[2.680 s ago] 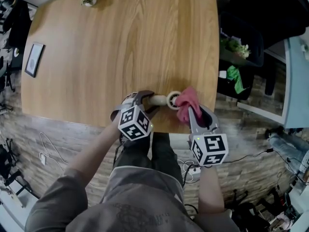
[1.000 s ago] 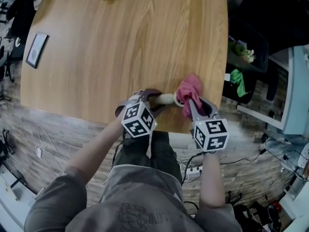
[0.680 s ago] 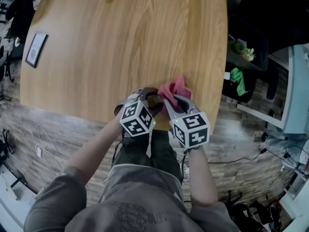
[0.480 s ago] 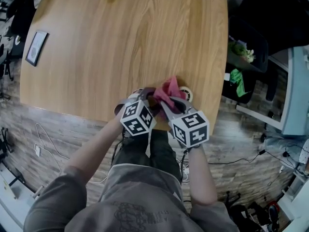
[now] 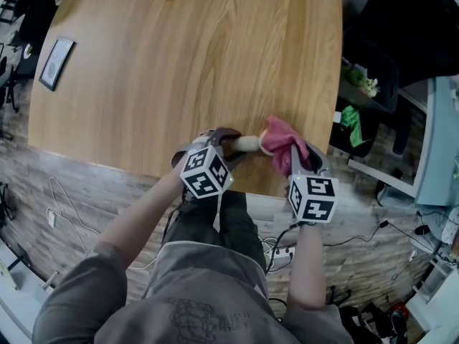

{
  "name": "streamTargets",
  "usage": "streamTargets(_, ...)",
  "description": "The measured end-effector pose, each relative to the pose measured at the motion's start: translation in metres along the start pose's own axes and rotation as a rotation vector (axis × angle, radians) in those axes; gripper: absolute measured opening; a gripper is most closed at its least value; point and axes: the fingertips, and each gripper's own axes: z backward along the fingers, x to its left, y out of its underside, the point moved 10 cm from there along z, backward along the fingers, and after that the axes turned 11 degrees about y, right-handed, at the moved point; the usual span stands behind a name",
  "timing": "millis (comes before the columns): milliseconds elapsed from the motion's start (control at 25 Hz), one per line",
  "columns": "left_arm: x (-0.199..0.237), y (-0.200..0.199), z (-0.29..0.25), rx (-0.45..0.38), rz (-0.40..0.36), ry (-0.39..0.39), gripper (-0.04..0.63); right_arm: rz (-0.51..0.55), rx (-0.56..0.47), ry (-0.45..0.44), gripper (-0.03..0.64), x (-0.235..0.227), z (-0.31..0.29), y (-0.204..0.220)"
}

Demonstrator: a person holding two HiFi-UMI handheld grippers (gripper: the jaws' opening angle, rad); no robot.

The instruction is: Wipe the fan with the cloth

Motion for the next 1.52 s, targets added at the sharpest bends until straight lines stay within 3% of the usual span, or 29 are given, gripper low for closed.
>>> streamTargets(80,0.0,0.0,-0.001,-0.001,0.001,0.001,0.193,0.01,-0.017,0.088,0.074,-0.006,0.001,0.0)
streamTargets(160,0.0,0.0,-0.001,-0.001,0.002,0.001,0.192,0.019,-0.038,0.08,0.074,0.001,-0.001,0.0)
streamTargets(320,0.0,0.001,0.0,-0.006,0.007,0.0,0.192,0.031,-0.079,0.007,0.074,0.034,-0.007,-0.004)
streamTargets(480,0.001,0.001,0.0,-0.013,0.008,0.002,0.192,-0.09,-0.088,-0.162,0.074,0.056,-0.013,-0.01)
streamTargets(640,0.002,0.001,0.0,-0.017,0.019,0.01,0.192,-0.032,-0.079,-0.18,0.074,0.074,-0.015,-0.016)
streamTargets(840,0.002,0.0,0.001,-0.005,0.008,0.004,0.192,0.056,-0.017,-0.377,0.074,0.1,-0.014,-0.008)
streamTargets(1040,0.003,0.001,0.003,-0.009,-0.005,0.012,0.192,0.068,0.037,-0.45,0.074,0.088,-0.015,-0.006)
streamTargets(1200,0.003,0.001,0.0,-0.01,0.012,0.023,0.189,-0.004,0.047,-0.399,0.075,0.051,-0.014,-0.004)
streamTargets(1400,0.0,0.0,-0.001,0.022,0.007,0.019,0.189,-0.201,0.036,-0.24,0.075,0.016,-0.011,0.002)
streamTargets(1520,0.001,-0.002,-0.001,0.042,0.029,0.002,0.19,-0.255,0.014,-0.143,0.075,0.004,-0.005,-0.002)
